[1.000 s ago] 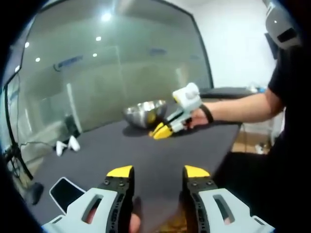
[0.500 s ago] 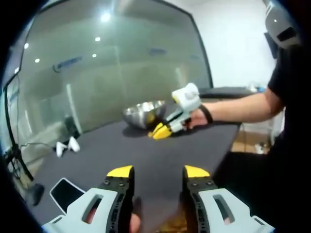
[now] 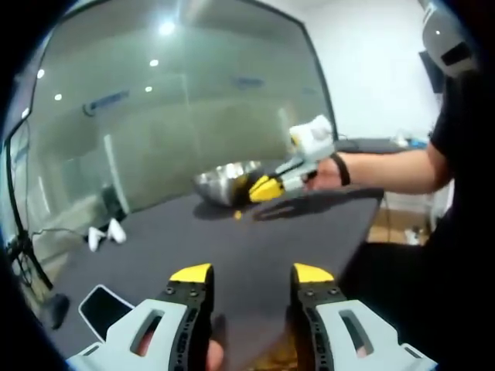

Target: Pick up the QQ candy scattered on the table and place it into the stainless steel bowl on the table

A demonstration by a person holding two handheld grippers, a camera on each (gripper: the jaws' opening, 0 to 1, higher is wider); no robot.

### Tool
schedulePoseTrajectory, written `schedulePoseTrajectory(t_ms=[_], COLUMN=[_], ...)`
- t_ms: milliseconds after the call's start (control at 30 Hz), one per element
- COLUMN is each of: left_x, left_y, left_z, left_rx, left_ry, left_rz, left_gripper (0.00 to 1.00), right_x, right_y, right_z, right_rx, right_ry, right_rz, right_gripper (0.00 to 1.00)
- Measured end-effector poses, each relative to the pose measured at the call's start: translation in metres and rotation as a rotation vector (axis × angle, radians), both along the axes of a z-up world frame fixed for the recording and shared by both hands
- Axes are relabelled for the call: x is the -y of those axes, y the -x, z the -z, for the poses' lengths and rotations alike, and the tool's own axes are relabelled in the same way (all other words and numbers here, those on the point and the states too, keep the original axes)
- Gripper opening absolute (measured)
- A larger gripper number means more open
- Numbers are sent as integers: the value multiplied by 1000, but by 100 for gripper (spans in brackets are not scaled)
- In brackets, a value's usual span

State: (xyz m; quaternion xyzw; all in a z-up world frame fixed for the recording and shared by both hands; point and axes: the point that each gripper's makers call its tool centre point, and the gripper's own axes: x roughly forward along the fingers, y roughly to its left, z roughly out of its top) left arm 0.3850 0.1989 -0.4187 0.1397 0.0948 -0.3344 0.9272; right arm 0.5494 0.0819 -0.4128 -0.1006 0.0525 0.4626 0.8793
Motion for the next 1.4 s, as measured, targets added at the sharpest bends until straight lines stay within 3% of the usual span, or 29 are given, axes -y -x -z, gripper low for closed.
schedulePoseTrajectory(t_ms=[300, 333, 433, 733, 1033, 1100, 1400], left_x=[4, 5, 6, 5, 6, 7, 7], left_y=[0, 0, 1, 4, 2, 2, 0], left_z=[-2, -1, -1, -2, -5, -4, -3], left_rx=[2, 1, -2, -1, 4, 0, -3], left_ry=[2, 1, -9, -13, -16, -17, -18], left_rz=[9, 9, 9, 2, 1, 1, -1], left_gripper=[41, 41, 41, 41, 41, 41, 41], right_x=[12, 13, 11, 21, 33, 37, 40], right_y=[-31, -43, -48, -64, -87, -101, -104], right_z=[-44, -48, -65, -86, -74, -69, -58], right_rx=[65, 68, 68, 98, 61, 47, 31], right_ry=[-33, -31, -87, -112, -104, -94, -78], right_rz=[77, 86, 64, 93, 159, 167, 175], right_gripper=[9, 9, 9, 9, 9, 9, 9])
